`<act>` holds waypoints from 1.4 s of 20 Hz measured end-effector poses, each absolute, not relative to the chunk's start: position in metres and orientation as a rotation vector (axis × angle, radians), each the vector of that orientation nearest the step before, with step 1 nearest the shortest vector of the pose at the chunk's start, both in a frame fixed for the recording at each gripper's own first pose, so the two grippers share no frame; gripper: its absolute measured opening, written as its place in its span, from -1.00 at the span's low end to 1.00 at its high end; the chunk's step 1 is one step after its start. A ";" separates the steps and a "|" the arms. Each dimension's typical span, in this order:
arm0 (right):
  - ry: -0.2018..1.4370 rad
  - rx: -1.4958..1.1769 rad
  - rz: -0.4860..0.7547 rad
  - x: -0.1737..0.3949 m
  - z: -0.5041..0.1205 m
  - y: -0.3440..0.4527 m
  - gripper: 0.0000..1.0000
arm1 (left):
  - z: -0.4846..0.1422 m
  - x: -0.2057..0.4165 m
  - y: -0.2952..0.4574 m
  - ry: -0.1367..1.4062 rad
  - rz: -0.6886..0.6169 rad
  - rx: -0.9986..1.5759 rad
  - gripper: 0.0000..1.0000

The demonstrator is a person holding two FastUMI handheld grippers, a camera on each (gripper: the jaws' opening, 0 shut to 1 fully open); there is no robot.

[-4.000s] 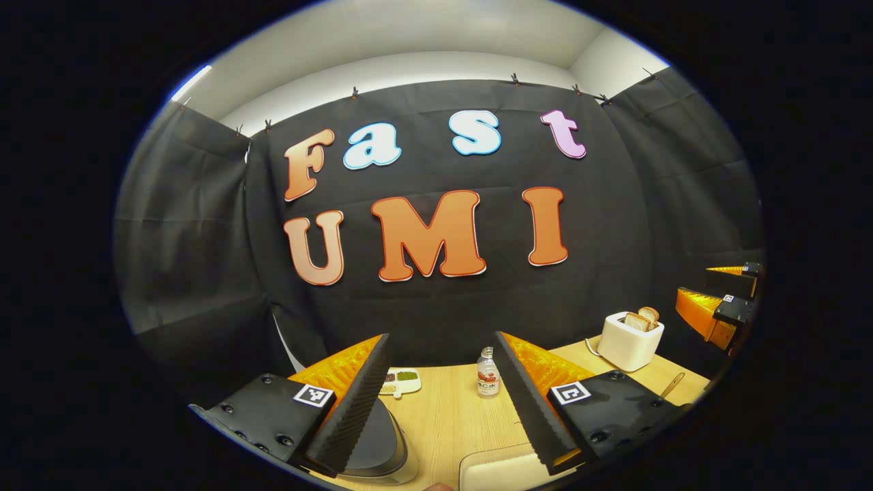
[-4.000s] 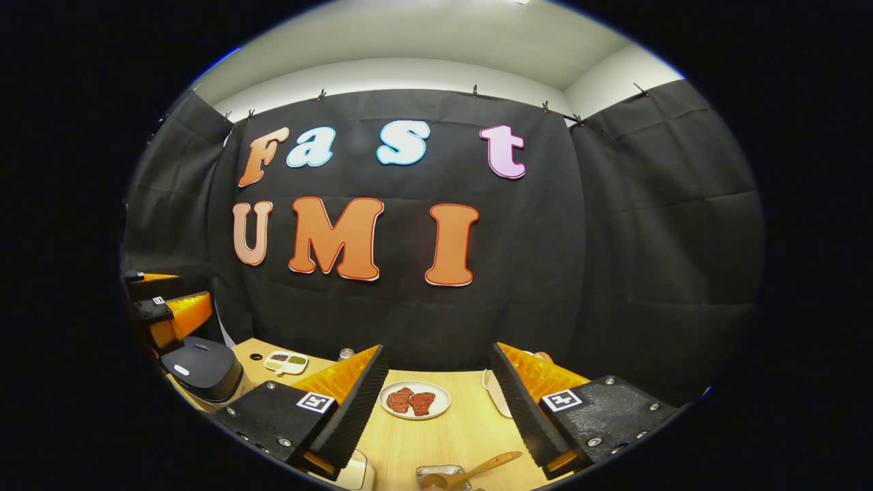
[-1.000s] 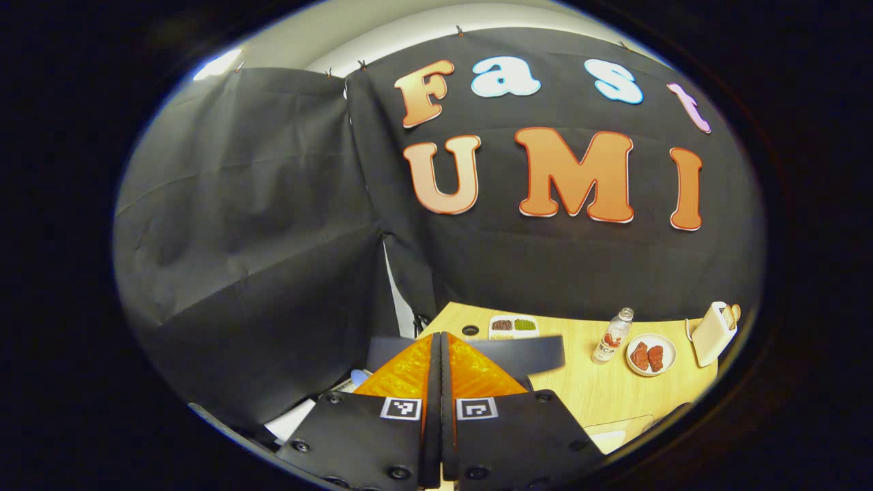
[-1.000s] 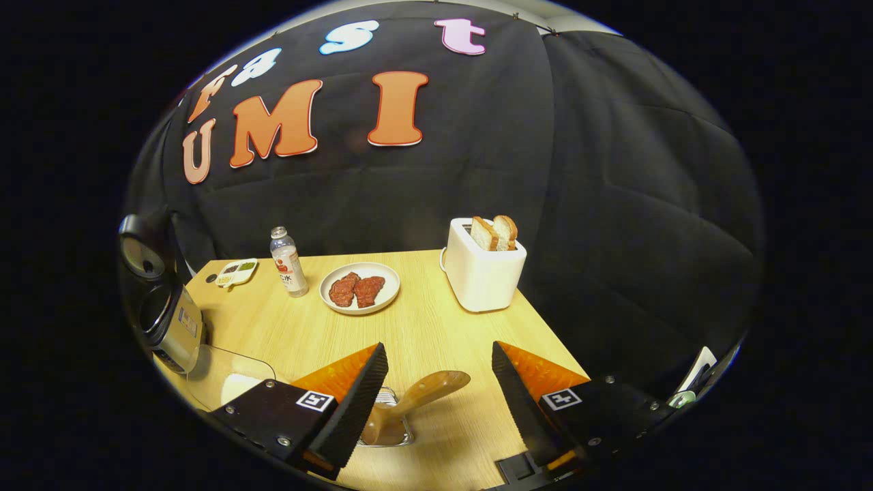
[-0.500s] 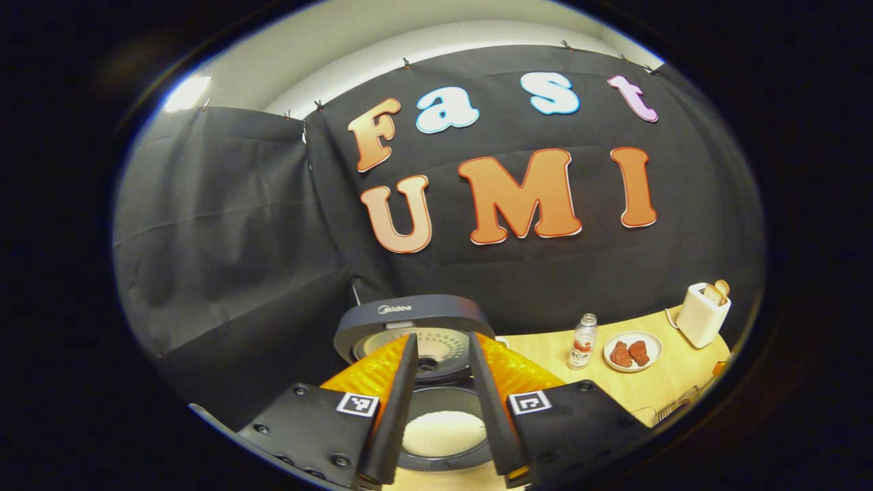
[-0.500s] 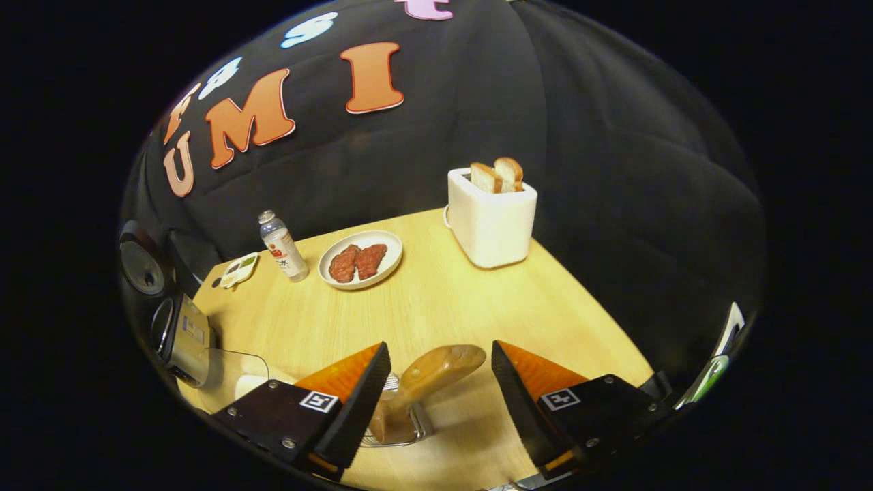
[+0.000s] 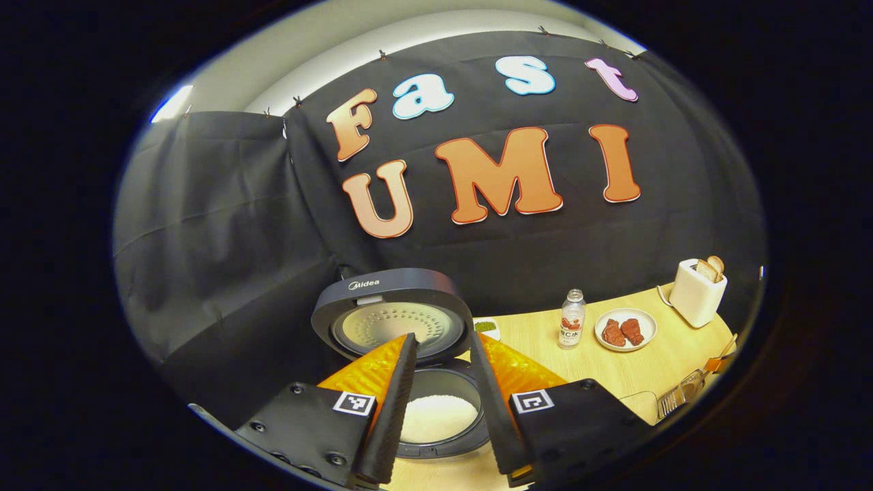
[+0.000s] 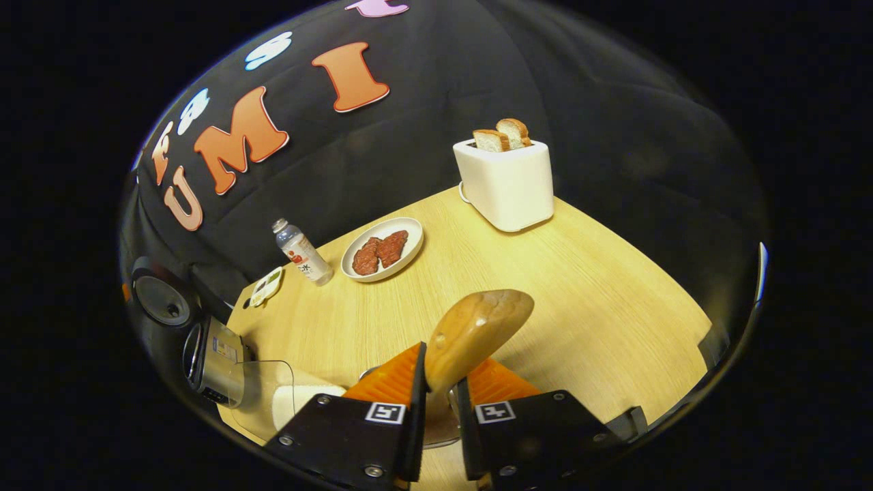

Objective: Close the left gripper, press the button to open the rice cooker; take a wooden spoon from the chopstick holder with the right hand, scoop a spoonful of rice and pour it into the rice cooker, then put the wooden spoon back into the chopstick holder.

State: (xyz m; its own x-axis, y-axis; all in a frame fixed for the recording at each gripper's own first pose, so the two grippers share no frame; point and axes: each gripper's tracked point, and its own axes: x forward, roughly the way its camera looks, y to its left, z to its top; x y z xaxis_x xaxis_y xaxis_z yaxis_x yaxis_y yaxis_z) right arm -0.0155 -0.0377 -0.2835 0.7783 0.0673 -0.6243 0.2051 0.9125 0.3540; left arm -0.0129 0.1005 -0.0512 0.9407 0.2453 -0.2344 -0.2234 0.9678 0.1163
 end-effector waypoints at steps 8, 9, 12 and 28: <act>0.626 0.518 -0.122 -0.035 -0.275 -0.033 -0.77 | -0.060 -0.010 0.089 0.258 0.208 0.105 0.17; 0.620 0.526 -0.123 -0.037 -0.273 -0.031 -0.79 | -0.061 -0.008 0.089 0.260 0.201 0.103 0.17; 0.616 0.532 -0.121 -0.035 -0.263 -0.028 -0.86 | -0.068 -0.007 0.088 0.271 0.189 0.077 0.18; 0.506 0.337 0.185 -0.034 -0.137 0.093 -0.87 | -0.070 -0.024 0.133 0.168 0.233 -0.021 1.00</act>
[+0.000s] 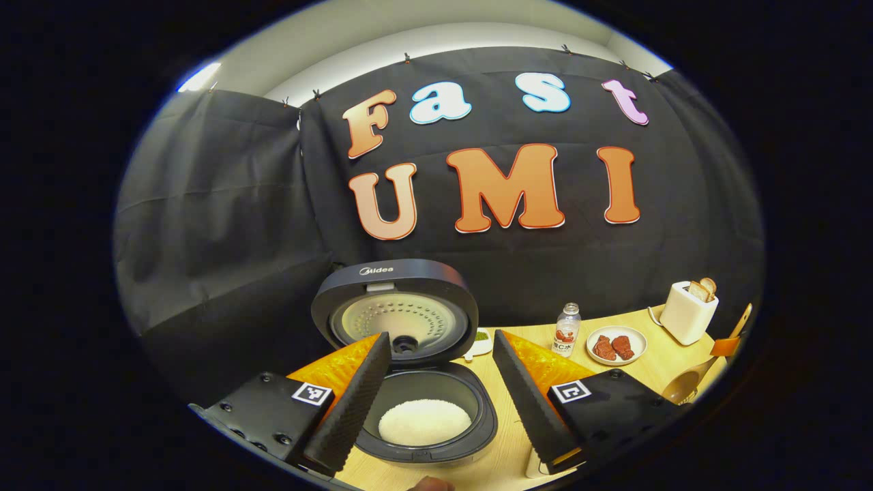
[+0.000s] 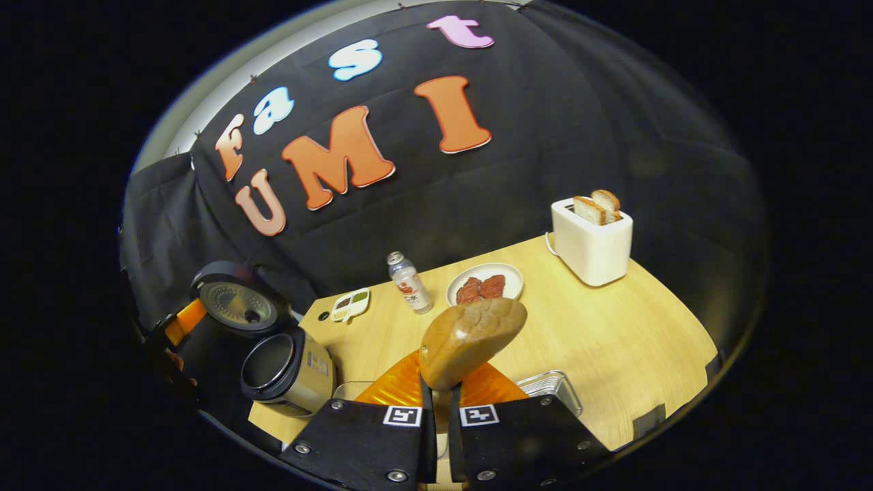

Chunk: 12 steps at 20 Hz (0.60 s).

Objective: Close the left gripper, press the button to open the rice cooker; take a wooden spoon from the chopstick holder with the right hand, scoop a spoonful of rice and pour it into the rice cooker, then put the wooden spoon back into the chopstick holder.

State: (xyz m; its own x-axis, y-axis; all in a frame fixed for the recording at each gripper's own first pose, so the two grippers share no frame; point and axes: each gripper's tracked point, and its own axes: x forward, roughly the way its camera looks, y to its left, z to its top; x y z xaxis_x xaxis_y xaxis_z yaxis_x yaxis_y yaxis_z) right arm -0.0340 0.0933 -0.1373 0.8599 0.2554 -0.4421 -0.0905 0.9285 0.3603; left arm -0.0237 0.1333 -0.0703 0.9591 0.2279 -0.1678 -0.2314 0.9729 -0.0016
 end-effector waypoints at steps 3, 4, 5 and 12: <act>0.526 0.239 0.231 -0.036 -0.151 0.122 -0.87 | -0.074 -0.033 0.151 0.160 0.261 -0.030 1.00; 0.525 0.195 0.232 -0.036 -0.156 0.128 -0.88 | -0.076 -0.036 0.158 0.158 0.275 -0.025 0.93; 0.526 0.150 0.231 -0.034 -0.161 0.133 -0.88 | -0.076 -0.038 0.165 0.155 0.287 -0.020 0.93; 0.521 -0.076 0.203 -0.030 -0.194 0.160 -0.90 | -0.092 -0.050 0.203 0.178 0.331 -0.025 0.93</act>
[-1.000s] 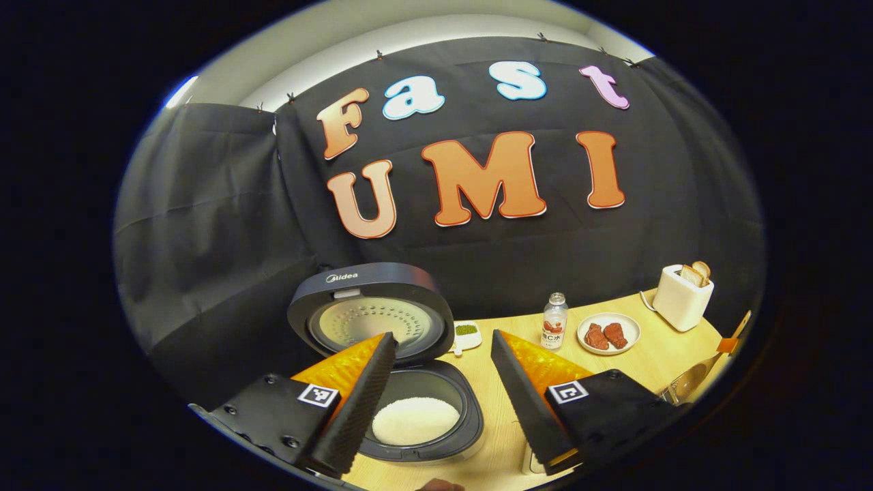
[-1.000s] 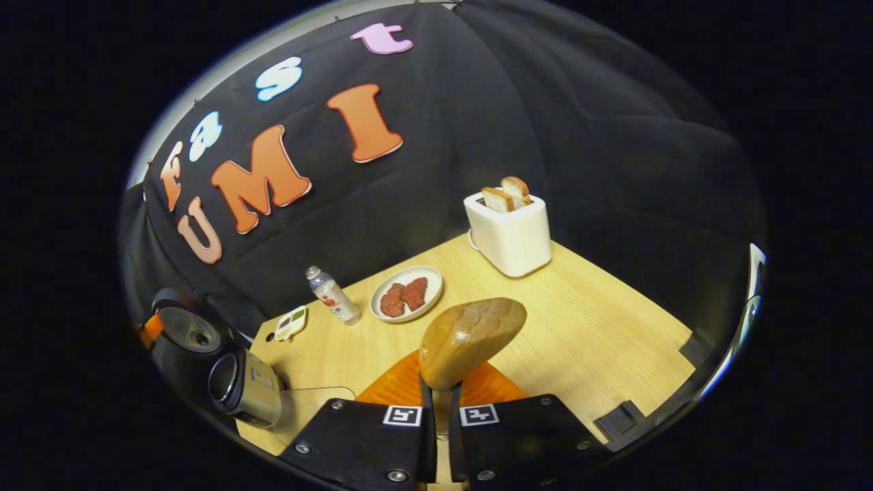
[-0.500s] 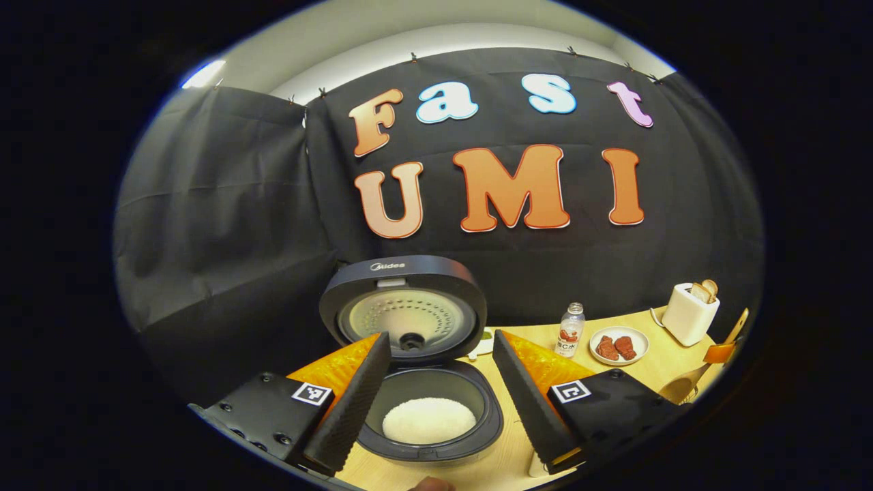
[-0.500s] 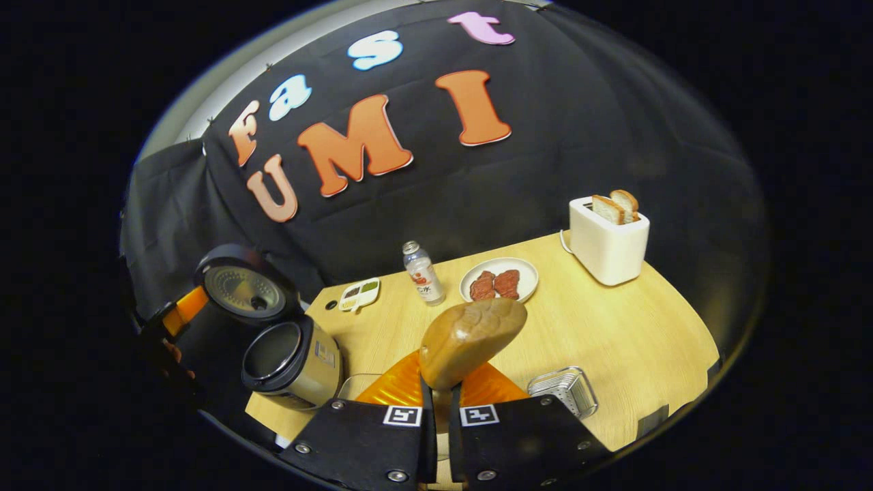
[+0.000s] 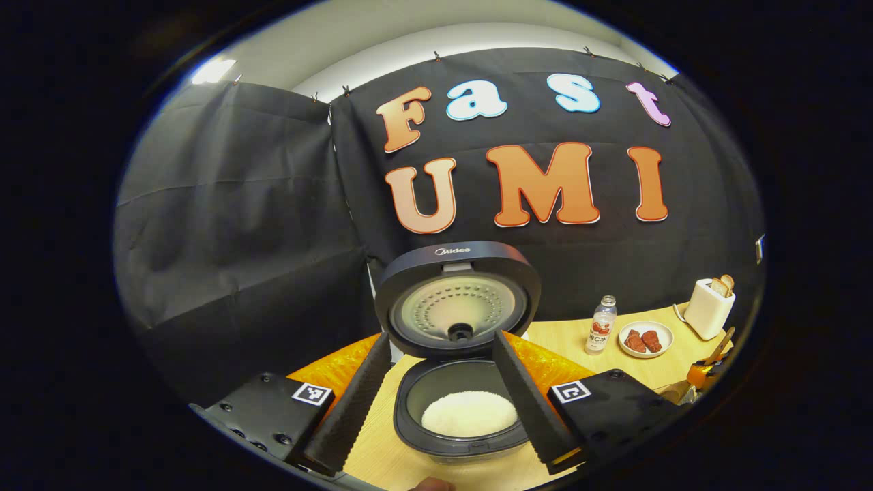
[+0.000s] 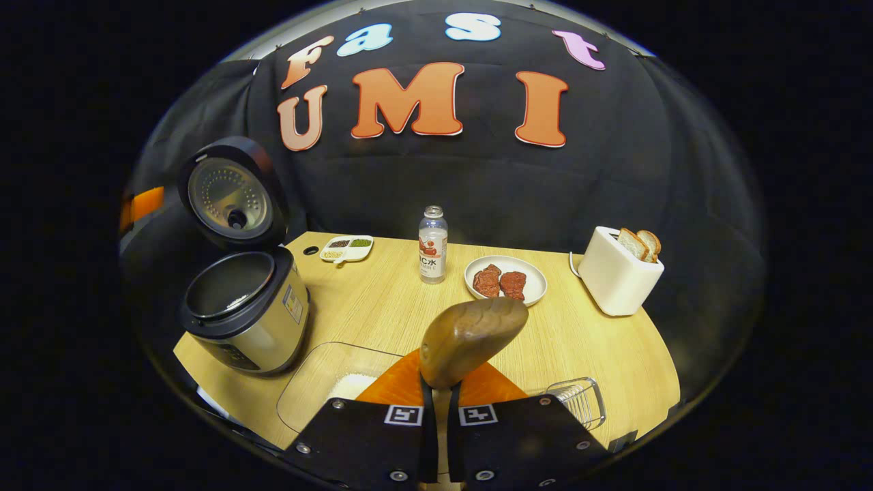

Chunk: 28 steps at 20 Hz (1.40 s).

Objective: Close the left gripper, press the button to open the rice cooker; take a wooden spoon from the chopstick holder with the right hand, scoop a spoonful of rice and pour it into the rice cooker, then put the wooden spoon back into the chopstick holder.

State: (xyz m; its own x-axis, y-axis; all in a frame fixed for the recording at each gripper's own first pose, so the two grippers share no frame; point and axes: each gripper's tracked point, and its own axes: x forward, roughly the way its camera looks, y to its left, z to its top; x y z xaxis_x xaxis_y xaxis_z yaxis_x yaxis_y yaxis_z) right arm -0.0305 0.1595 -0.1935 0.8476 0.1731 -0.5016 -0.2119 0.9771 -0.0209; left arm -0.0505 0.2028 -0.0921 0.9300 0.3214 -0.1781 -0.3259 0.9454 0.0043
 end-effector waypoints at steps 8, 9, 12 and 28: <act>0.470 -0.288 0.144 -0.039 -0.231 0.166 -0.89 | -0.111 -0.042 0.228 0.213 0.303 0.001 1.00; 0.440 -0.322 0.145 -0.038 -0.232 0.169 -0.92 | -0.113 -0.039 0.229 0.218 0.296 0.003 1.00; 0.426 -0.409 0.155 -0.048 -0.246 0.179 -0.92 | -0.117 -0.032 0.227 0.228 0.268 0.004 1.00; 0.625 0.179 0.140 -0.046 -0.262 0.215 -0.92 | -0.128 -0.030 0.239 0.250 0.259 0.000 1.00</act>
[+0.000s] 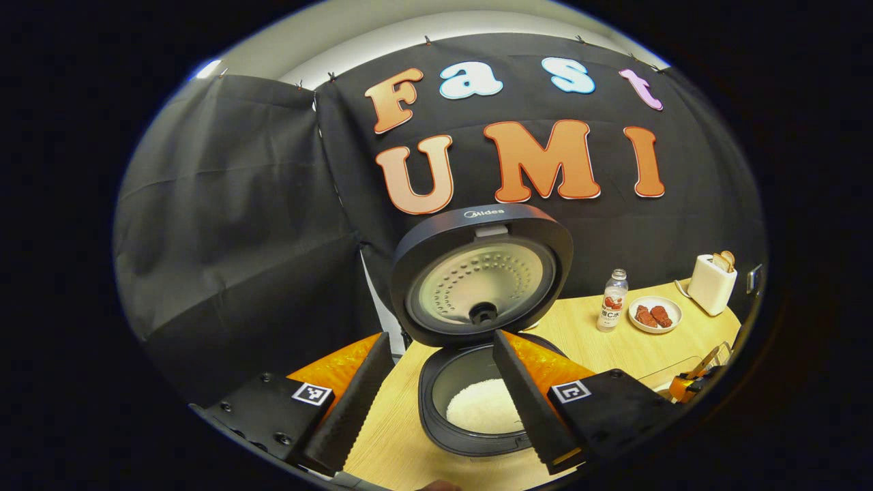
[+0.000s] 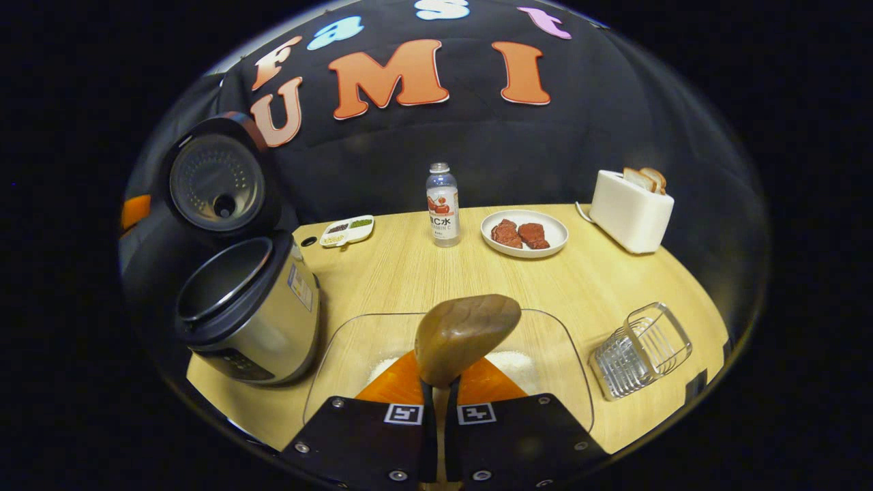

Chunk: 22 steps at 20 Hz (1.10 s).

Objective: Close the left gripper, press the button to open the rice cooker; take a wooden spoon from the chopstick holder with the right hand, scoop a spoonful of rice and pour it into the rice cooker, then put the wooden spoon back into the chopstick holder.

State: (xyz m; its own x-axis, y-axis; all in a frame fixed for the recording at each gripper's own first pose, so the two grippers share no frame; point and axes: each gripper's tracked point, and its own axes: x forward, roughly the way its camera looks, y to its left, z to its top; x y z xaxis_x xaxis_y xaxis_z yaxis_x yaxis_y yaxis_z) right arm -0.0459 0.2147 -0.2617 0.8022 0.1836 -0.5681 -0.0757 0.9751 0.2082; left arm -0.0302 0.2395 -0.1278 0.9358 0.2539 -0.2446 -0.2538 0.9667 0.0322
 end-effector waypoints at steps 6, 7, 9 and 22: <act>0.737 0.457 0.128 -0.044 -0.270 0.222 -0.92 | -0.131 -0.030 0.246 0.262 0.262 0.003 1.00; 0.754 0.488 0.130 -0.045 -0.272 0.223 -0.92 | -0.131 -0.029 0.247 0.261 0.262 0.002 0.93; 0.785 0.552 0.132 -0.045 -0.273 0.226 -0.92 | -0.130 -0.028 0.249 0.261 0.264 -0.002 1.00; 0.876 0.804 0.244 -0.036 -0.272 0.243 -0.92 | -0.126 -0.023 0.242 0.269 0.263 0.004 1.00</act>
